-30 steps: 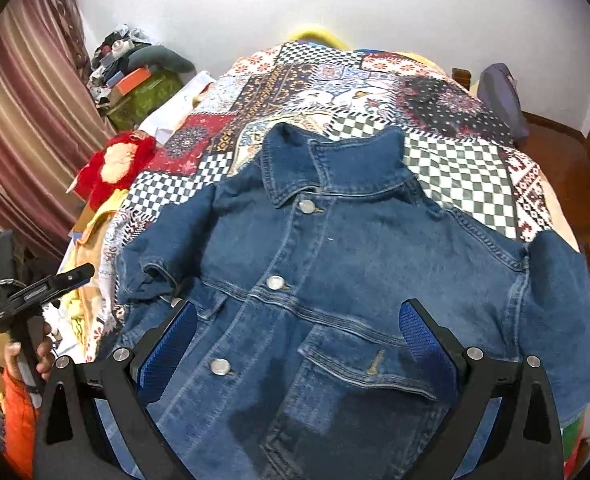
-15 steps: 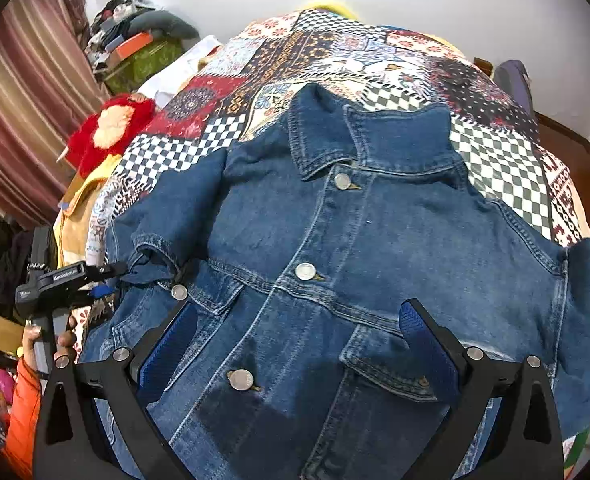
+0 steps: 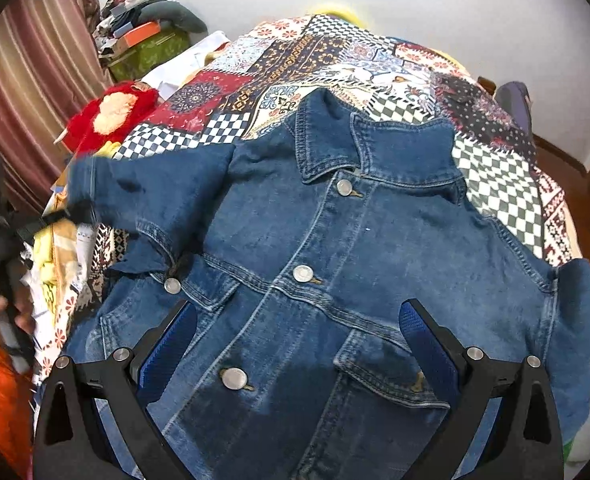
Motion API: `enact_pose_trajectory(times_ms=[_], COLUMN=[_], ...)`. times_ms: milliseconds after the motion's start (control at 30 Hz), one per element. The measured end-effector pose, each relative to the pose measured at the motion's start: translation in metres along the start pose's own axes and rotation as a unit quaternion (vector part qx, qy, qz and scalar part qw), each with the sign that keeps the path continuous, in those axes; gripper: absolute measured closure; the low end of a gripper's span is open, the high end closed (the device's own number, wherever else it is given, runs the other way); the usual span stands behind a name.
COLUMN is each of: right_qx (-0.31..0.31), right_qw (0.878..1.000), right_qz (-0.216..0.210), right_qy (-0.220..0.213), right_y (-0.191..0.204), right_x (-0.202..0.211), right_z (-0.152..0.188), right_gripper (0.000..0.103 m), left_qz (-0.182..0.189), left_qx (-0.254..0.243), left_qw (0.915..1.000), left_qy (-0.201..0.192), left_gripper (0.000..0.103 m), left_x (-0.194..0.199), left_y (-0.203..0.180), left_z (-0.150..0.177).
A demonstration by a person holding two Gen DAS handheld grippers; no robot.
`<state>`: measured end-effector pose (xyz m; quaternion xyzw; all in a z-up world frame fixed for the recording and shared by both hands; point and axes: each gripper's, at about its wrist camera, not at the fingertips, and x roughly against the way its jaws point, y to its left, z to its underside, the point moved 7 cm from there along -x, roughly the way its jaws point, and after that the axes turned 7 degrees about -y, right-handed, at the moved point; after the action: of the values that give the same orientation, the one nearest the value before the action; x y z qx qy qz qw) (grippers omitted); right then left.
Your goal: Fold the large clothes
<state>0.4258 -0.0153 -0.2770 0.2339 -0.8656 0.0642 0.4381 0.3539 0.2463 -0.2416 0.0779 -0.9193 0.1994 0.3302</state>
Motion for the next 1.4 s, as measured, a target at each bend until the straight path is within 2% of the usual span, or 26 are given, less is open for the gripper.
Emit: enact_pose_trajectory(times_ms=[100, 133, 267, 367, 467, 533, 600, 633, 667, 800, 900, 1000, 1133, 1200, 1267, 1333, 1400], right_qx=[0.0, -0.002, -0.018, -0.033, -0.053, -0.063, -0.068, -0.068, -0.069, -0.079, -0.083, -0.083, -0.074, -0.072, -0.068, -0.059, -0.05], right_qw=[1.0, 1.0, 0.999, 0.999, 0.997, 0.997, 0.996, 0.996, 0.996, 0.996, 0.995, 0.996, 0.997, 0.997, 0.998, 0.998, 0.999], right_qz=[0.002, 0.001, -0.001, -0.001, -0.004, -0.003, 0.002, 0.003, 0.004, 0.005, 0.004, 0.001, 0.002, -0.001, -0.002, -0.003, 0.0], right_qy=[-0.014, -0.018, -0.032, -0.04, -0.05, -0.052, -0.054, -0.055, -0.055, -0.052, -0.046, -0.038, -0.026, -0.021, -0.017, -0.012, -0.004], right_y=[-0.005, -0.007, -0.021, -0.034, -0.049, -0.057, -0.064, -0.066, -0.069, -0.076, -0.076, -0.071, -0.059, -0.052, -0.046, -0.038, -0.031], right_x=[0.009, 0.012, 0.025, 0.035, 0.044, 0.047, 0.05, 0.05, 0.051, 0.048, 0.042, 0.033, 0.021, 0.015, 0.011, 0.005, -0.002], right_z=[0.001, 0.001, 0.003, 0.004, 0.007, 0.01, 0.012, 0.013, 0.015, 0.019, 0.02, 0.018, 0.015, 0.013, 0.011, 0.009, 0.009], right_gripper=[0.002, 0.002, 0.002, 0.002, 0.002, 0.002, 0.002, 0.002, 0.002, 0.002, 0.002, 0.002, 0.002, 0.002, 0.002, 0.002, 0.002], left_qz=[0.037, 0.057, 0.104, 0.125, 0.121, 0.113, 0.105, 0.098, 0.09, 0.051, 0.017, 0.013, 0.047, 0.072, 0.093, 0.097, 0.11], left_qx=[-0.018, -0.027, -0.052, -0.066, -0.077, -0.08, -0.065, -0.054, -0.035, 0.064, 0.134, 0.185, 0.255, 0.289, 0.309, 0.317, 0.337], left_qw=[0.9983, 0.9966, 0.9906, 0.9883, 0.9895, 0.9901, 0.9912, 0.9922, 0.9934, 0.9934, 0.9861, 0.9753, 0.9535, 0.9397, 0.9296, 0.9265, 0.9193], left_qy=[-0.042, -0.054, -0.073, -0.056, -0.018, 0.019, 0.047, 0.056, 0.062, 0.08, 0.097, 0.12, 0.154, 0.168, 0.178, 0.178, 0.171], left_gripper=[0.095, 0.103, 0.103, 0.103, 0.1, 0.089, 0.072, 0.059, 0.053, 0.051, 0.051, 0.051, 0.051, 0.051, 0.051, 0.051, 0.051], left_x=[0.021, 0.027, 0.038, 0.031, 0.016, 0.007, 0.0, 0.0, 0.0, 0.005, 0.006, 0.002, -0.016, -0.028, -0.039, -0.05, -0.059], left_y=[-0.033, -0.049, -0.099, -0.127, -0.14, -0.135, -0.121, -0.11, -0.096, -0.022, 0.034, 0.069, 0.087, 0.088, 0.084, 0.085, 0.086], left_z=[-0.031, -0.042, -0.067, -0.067, -0.049, -0.027, -0.009, -0.001, 0.005, 0.023, 0.041, 0.066, 0.098, 0.11, 0.117, 0.118, 0.115])
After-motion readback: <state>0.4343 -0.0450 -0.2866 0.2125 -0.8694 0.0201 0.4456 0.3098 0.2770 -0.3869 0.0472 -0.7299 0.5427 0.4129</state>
